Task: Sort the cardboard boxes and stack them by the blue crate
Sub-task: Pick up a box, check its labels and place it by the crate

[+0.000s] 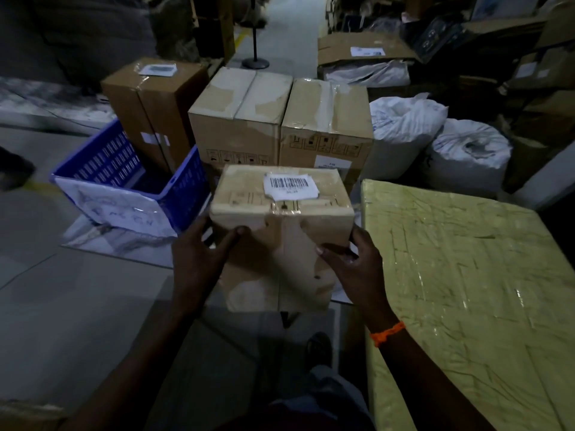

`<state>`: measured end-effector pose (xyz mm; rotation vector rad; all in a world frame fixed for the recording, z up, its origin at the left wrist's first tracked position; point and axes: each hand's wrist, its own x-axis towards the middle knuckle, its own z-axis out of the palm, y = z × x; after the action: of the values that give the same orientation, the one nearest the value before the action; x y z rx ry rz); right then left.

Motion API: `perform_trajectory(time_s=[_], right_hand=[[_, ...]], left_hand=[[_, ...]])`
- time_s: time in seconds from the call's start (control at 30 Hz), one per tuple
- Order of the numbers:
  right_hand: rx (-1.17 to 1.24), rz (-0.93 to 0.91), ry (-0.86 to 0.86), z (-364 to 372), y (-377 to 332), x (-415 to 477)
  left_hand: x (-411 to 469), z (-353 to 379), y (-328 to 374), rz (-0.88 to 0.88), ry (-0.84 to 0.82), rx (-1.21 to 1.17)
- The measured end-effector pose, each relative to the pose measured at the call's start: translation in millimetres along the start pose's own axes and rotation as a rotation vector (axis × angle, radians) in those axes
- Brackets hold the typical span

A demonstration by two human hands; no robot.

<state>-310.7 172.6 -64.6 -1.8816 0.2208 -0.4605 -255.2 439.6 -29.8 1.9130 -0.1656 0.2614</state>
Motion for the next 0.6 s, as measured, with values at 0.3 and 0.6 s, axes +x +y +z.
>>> perform_trajectory(time_s=[0.3, 0.6], right_hand=[[0.07, -0.249, -0.041, 75, -80, 41], [0.185, -0.401, -0.022, 175, -138, 125]], left_hand=[[87, -93, 24, 0.117, 0.129, -0.116], [189, -170, 25, 0.221, 0.287, -0.262]])
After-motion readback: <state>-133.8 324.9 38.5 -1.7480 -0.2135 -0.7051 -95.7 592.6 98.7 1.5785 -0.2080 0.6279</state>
